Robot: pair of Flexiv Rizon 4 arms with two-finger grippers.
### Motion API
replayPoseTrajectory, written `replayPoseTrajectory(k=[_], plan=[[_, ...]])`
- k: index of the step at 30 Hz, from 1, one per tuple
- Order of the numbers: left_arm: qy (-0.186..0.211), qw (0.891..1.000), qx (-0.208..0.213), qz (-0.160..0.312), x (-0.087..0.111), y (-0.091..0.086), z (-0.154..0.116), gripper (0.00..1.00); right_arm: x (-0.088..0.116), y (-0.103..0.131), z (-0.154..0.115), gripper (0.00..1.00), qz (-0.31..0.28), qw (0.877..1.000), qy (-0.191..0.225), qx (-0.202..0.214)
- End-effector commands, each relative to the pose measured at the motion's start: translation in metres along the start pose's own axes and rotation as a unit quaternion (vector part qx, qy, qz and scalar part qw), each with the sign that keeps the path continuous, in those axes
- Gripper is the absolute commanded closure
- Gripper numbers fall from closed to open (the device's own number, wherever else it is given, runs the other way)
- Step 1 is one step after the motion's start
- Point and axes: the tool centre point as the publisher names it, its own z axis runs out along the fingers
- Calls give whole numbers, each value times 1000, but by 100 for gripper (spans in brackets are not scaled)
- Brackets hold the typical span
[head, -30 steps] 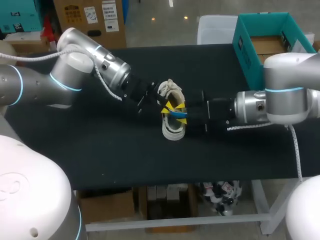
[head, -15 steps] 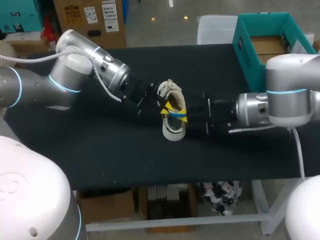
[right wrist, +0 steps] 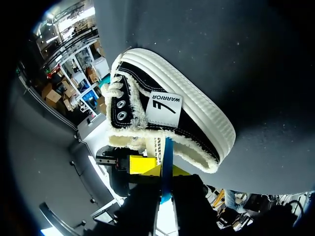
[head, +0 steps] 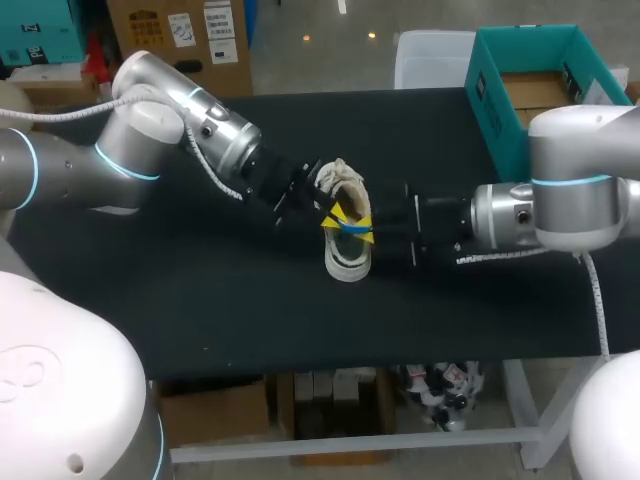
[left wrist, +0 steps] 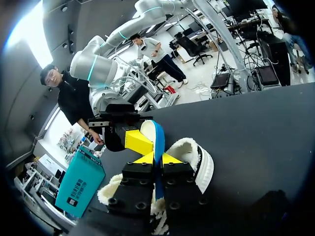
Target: Open the shoe tongue, take the insole out of the shoe, put the insole back into the shoe, and pack the shoe into the shoebox
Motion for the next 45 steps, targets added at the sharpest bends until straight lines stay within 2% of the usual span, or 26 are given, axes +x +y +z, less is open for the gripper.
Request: replayPoseTrajectory(k=[1,11,18,19,21,22,25,27,28,31,34,39,41,45], plan=[[2,1000,-2,-3,-2,3,3,100,-1,1,3,100,1,1000,-3,0],[2,1000,-15,-22,3,24,-1,100,0,18,20,100,16,1000,-21,7],[2,1000,-12,-26,4,26,-1,100,0,17,18,100,22,999,-24,-1],[2,1000,-12,-26,4,26,-1,100,0,15,15,93,21,999,-24,-3],[1,1000,-10,-25,4,26,-1,100,0,10,11,56,18,1000,-21,-11],[1,1000,-10,-25,4,26,-1,100,1,8,9,53,16,1000,-20,-15],[1,1000,-9,-25,4,26,-1,100,1,1,3,56,9,1000,-15,-24],[1,1000,-8,-25,4,26,0,100,1,-2,0,72,7,1000,-14,-26],[1,1000,-8,-24,4,26,0,100,1,-3,-1,76,6,999,-15,-28],[1,1000,-10,-24,4,26,1,100,0,-5,-3,74,6,999,-16,-31],[-1,1000,-11,-25,4,25,1,100,0,-7,-3,77,6,999,-19,-34],[-2,1000,-13,-25,4,25,0,100,1,-10,-3,67,4,999,-22,-36],[-2,1000,-12,-25,4,25,0,100,1,-10,-2,70,4,999,-26,-37],[-4,1000,-12,-25,4,24,0,100,2,-7,1,70,9,999,-30,-37]])
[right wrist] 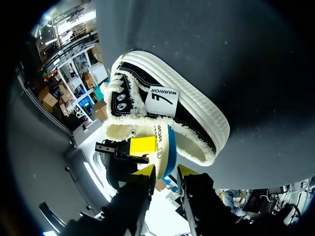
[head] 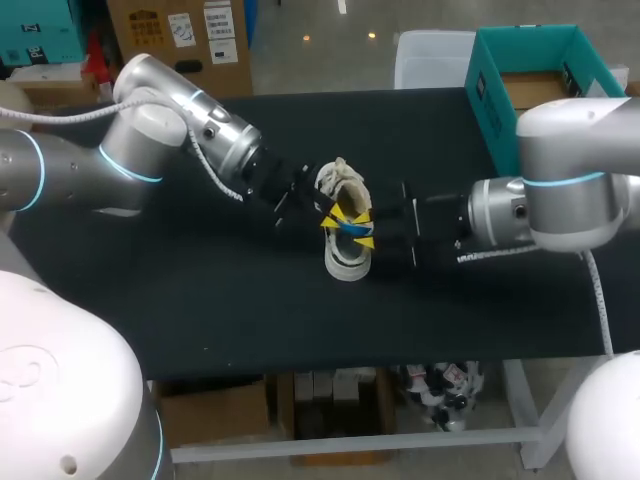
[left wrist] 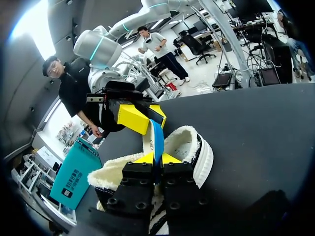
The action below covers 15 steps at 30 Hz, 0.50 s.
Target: Open the shoe tongue, take the insole out of the shoe, put the insole back into the shoe, and pack the shoe into the shoebox
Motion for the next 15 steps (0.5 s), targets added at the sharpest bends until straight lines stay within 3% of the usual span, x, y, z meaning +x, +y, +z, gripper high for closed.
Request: replayPoseTrajectory(k=[1,6,8,14,15], plan=[[-3,1000,3,0,1,3,1,100,3,3,3,73,4,1000,-8,0],[-8,1000,5,1,1,3,-1,100,3,9,8,83,13,1000,-16,-2],[-9,1000,5,1,2,2,-2,100,3,10,9,100,17,1000,-18,-5],[-2,1000,7,8,2,-4,-6,100,0,11,9,100,20,999,-23,-15],[3,1000,5,11,2,-6,-8,73,0,11,9,100,18,999,-24,-18]])
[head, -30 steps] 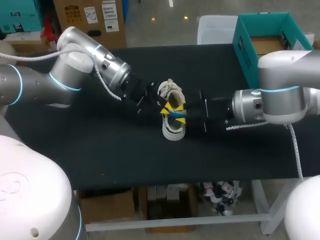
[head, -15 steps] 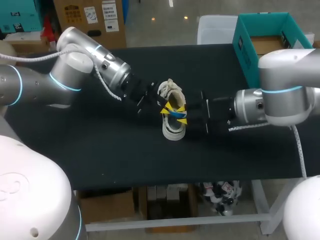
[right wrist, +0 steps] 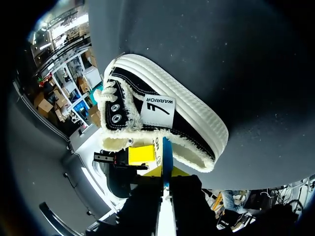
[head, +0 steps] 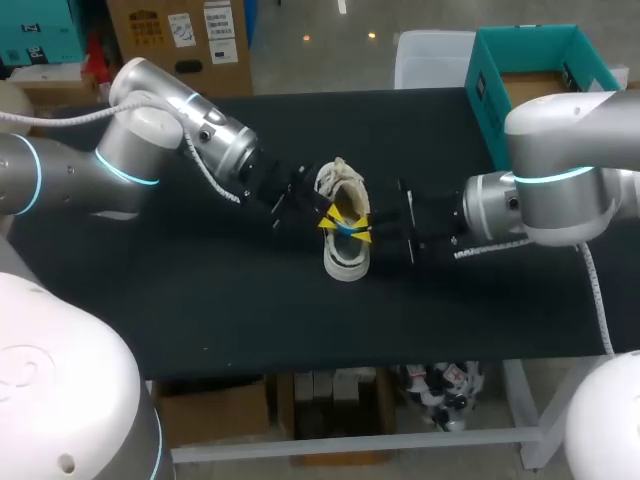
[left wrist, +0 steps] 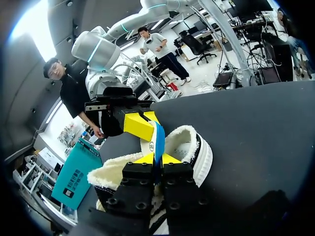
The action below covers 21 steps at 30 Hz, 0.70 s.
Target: Open the shoe tongue, take the insole out of the shoe, put the insole back into the shoe, and pack the shoe into the shoebox
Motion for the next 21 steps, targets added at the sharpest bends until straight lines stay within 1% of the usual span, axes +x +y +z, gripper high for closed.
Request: replayPoseTrajectory(k=[1,2,8,10,13,15,17,21], plan=[[13,1000,-1,6,-2,-9,-7,22,0,-1,1,100,-4,1000,-4,-16],[17,1000,-2,9,-3,-11,-8,1,0,-1,1,100,-5,1000,-5,-18],[48,998,-22,35,-6,-33,-25,0,-3,-6,-2,100,-10,999,-15,-39],[60,997,-35,41,-8,-40,-33,0,-6,-6,-3,100,-10,999,-18,-46],[77,995,-48,47,-9,-45,-42,0,-11,-4,-4,100,-6,998,-25,-55],[85,993,-67,50,-9,-47,-49,0,-15,-2,-3,100,-3,998,-29,-61],[93,992,-76,48,-9,-48,-56,0,-17,1,-2,100,-1,997,-32,-64],[114,988,-95,52,-8,-50,-66,0,-22,4,4,100,2,996,-50,-73]])
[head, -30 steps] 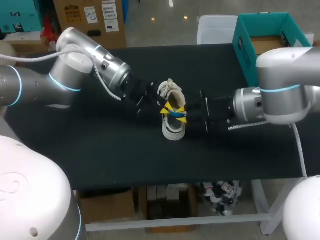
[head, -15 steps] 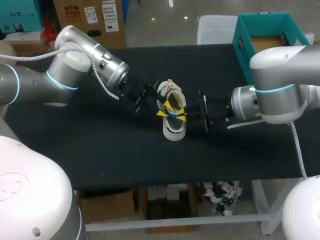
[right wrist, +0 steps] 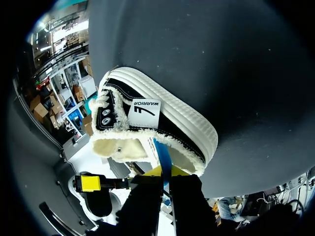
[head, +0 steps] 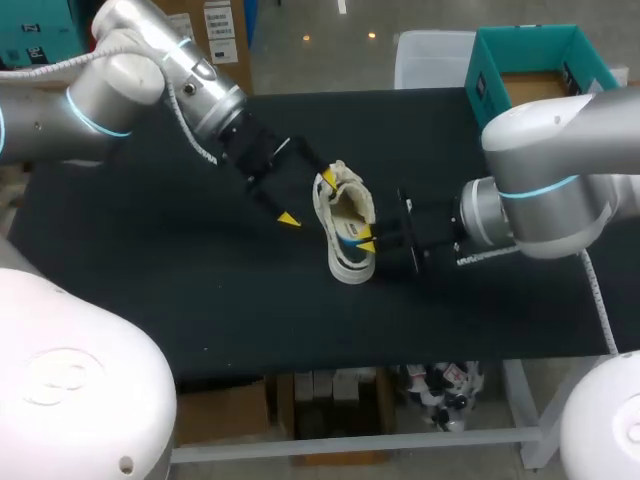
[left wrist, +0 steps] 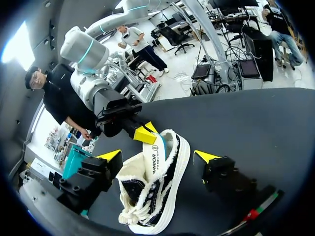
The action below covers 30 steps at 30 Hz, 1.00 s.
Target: Open the shoe tongue, take the insole out of the shoe, put the insole back into the shoe, and pack the shoe into the shoebox
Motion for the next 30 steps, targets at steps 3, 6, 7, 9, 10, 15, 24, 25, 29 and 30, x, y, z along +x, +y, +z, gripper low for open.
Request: replayPoseTrajectory(k=[3,6,7,9,10,15,24,25,29,30], plan=[[39,998,-50,16,4,-11,-18,0,-4,2,12,100,5,999,-29,-15],[61,996,-64,23,8,-9,-24,0,-7,4,16,100,7,999,-42,-23],[69,995,-67,20,10,-8,-26,0,-8,5,19,100,9,998,-51,-30],[81,994,-72,8,13,-7,-32,0,-10,7,22,100,11,997,-62,-39],[85,993,-78,-7,14,-6,-35,0,-11,7,23,100,12,997,-67,-46],[79,987,-114,-78,23,-8,-59,0,-15,10,28,100,14,993,-89,-74],[35,949,-207,-234,51,-16,-105,0,-21,11,24,53,5,983,-109,-146],[34,946,-219,-236,54,-18,-107,0,-20,9,22,0,2,984,-103,-148],[30,941,-227,-250,60,-23,-110,0,-14,4,12,0,-10,985,-80,-152],[30,939,-228,-254,61,-23,-110,0,-11,3,9,0,-15,985,-75,-153]])
